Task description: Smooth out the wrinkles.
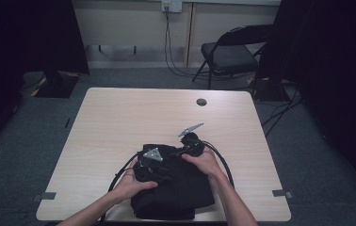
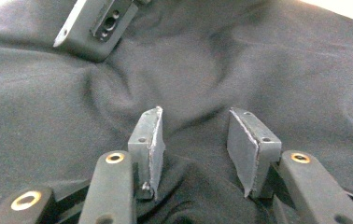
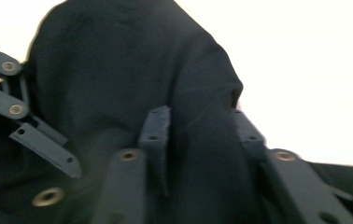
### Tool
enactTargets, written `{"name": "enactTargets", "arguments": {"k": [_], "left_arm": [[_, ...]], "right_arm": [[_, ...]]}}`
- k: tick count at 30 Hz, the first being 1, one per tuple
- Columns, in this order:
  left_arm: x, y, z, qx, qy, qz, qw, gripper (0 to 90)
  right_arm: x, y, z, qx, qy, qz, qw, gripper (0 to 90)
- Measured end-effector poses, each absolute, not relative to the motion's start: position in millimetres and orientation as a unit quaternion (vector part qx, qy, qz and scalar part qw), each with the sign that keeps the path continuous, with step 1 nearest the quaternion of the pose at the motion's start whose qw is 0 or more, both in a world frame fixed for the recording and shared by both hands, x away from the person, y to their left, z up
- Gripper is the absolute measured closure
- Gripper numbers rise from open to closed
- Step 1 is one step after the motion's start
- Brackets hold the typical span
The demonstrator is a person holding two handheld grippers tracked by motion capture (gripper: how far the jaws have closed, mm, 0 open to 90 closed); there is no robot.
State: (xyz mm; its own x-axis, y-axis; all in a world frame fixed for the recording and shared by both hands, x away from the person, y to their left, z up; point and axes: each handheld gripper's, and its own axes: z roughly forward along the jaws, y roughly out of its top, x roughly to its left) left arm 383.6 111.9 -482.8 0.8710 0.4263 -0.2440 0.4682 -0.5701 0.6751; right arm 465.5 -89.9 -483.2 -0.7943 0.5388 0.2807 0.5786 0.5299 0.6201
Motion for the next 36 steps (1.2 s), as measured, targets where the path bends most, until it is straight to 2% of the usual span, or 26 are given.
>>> {"name": "enactTargets", "arguments": {"k": [1,6,14,19,24,29,31,33,36], "left_arm": [[383.6,111.9,-482.9,0.886,0.253,-0.026,0.389,57.7],[385.9,111.8,-484.3,0.884,0.25,-0.013,0.396,59.6],[421.5,103.5,-486.5,0.869,0.276,0.045,0.408,59.6],[436.3,101.2,-480.6,0.86,0.28,0.039,0.425,54.6],[418.6,117.4,-457.3,0.864,0.261,0.039,0.429,49.2],[389.1,131.6,-426.4,0.855,0.222,0.044,0.466,54.8],[381.7,128.3,-425.4,0.86,0.203,0.024,0.467,57.0],[376.3,119.0,-432.8,0.878,0.183,0.014,0.441,58.7],[380.7,109.9,-454.5,0.89,0.198,0.001,0.411,58.9]], "right_arm": [[465.1,-91.2,-484.0,-0.319,-0.87,-0.373,0.041,70.3],[466.1,-94.1,-481.9,-0.322,-0.865,-0.383,0.043,73.1],[477.9,-95.4,-447.6,-0.331,-0.856,-0.395,-0.03,76.9],[490.2,-96.2,-429.7,-0.334,-0.85,-0.405,-0.042,79.1],[497.4,-109.1,-432.3,-0.35,-0.838,-0.418,-0.029,79.8],[497.8,-121.3,-425.0,-0.359,-0.828,-0.428,-0.046,79.9],[497.8,-124.3,-419.8,-0.362,-0.824,-0.432,-0.054,79.9],[496.4,-125.7,-413.0,-0.357,-0.824,-0.435,-0.061,79.9],[494.5,-125.2,-406.2,-0.351,-0.828,-0.43,-0.078,79.9]]}}
